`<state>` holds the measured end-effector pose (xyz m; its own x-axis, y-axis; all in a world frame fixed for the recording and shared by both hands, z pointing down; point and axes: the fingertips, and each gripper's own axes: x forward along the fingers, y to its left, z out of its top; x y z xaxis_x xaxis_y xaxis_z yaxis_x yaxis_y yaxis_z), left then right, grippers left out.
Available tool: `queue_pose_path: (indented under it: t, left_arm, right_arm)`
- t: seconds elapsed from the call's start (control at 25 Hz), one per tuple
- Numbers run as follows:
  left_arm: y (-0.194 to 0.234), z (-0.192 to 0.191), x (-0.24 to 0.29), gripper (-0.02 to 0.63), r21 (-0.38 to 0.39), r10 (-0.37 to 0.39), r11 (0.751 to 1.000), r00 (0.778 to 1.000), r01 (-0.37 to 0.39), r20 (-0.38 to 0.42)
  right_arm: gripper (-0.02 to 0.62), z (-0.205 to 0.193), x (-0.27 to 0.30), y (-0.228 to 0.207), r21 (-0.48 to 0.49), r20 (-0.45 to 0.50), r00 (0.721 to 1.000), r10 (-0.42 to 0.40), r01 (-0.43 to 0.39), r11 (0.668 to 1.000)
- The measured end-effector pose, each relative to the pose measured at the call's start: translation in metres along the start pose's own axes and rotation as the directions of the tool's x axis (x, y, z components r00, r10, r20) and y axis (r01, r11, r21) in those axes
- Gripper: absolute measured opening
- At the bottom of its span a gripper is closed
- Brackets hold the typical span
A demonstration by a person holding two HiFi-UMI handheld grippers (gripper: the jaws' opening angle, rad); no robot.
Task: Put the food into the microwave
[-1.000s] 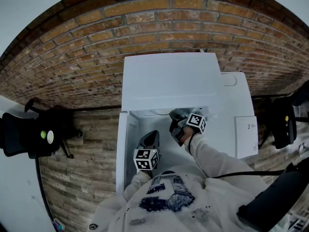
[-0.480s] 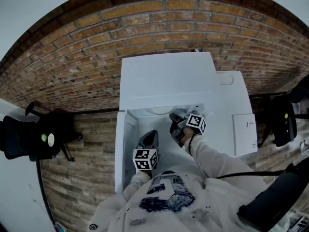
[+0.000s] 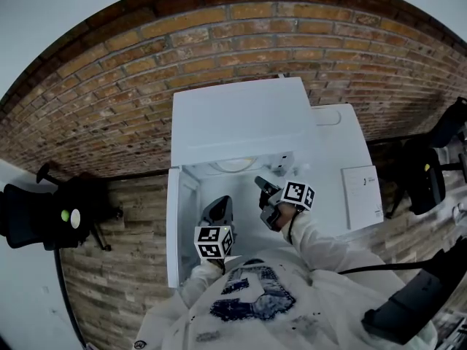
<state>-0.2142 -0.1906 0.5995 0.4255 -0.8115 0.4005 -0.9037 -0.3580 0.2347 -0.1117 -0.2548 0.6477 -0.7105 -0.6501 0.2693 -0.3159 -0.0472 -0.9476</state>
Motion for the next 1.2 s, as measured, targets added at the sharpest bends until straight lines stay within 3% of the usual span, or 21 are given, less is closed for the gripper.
queue_pose_path:
  t: [0.2, 0.32, 0.6, 0.76, 1.04, 1.2]
  left_arm:
    - [-0.009, 0.015, -0.012, 0.008, -0.001, 0.016, 1.000, 1.000, -0.015, 0.023]
    - [-0.017, 0.025, -0.021, 0.008, 0.001, 0.023, 1.000, 0.999, -0.023, 0.036]
    - [-0.034, 0.050, -0.043, 0.008, 0.027, 0.034, 0.999, 0.997, -0.035, 0.064]
    - [-0.047, 0.063, -0.055, 0.008, 0.052, 0.019, 0.998, 0.997, -0.023, 0.076]
    - [-0.061, 0.079, -0.076, 0.008, 0.083, 0.021, 0.996, 0.993, -0.030, 0.114]
    - [-0.064, 0.081, -0.077, 0.008, 0.105, 0.022, 0.994, 0.992, -0.036, 0.127]
  right_arm:
    - [0.018, 0.004, -0.030, 0.021, -0.157, 0.009, 1.000, 0.002, 0.000, 0.988]
    - [0.017, 0.006, -0.046, 0.041, -0.285, 0.014, 1.000, 0.006, -0.002, 0.958]
    - [0.017, 0.010, -0.083, 0.092, -0.587, 0.047, 0.999, 0.014, 0.016, 0.809]
    - [0.015, 0.002, -0.110, 0.113, -0.675, 0.060, 0.998, 0.028, 0.020, 0.738]
    - [0.015, -0.003, -0.145, 0.138, -0.827, 0.133, 0.991, 0.027, 0.096, 0.555]
    - [0.015, -0.002, -0.148, 0.139, -0.851, 0.144, 0.989, 0.019, 0.114, 0.513]
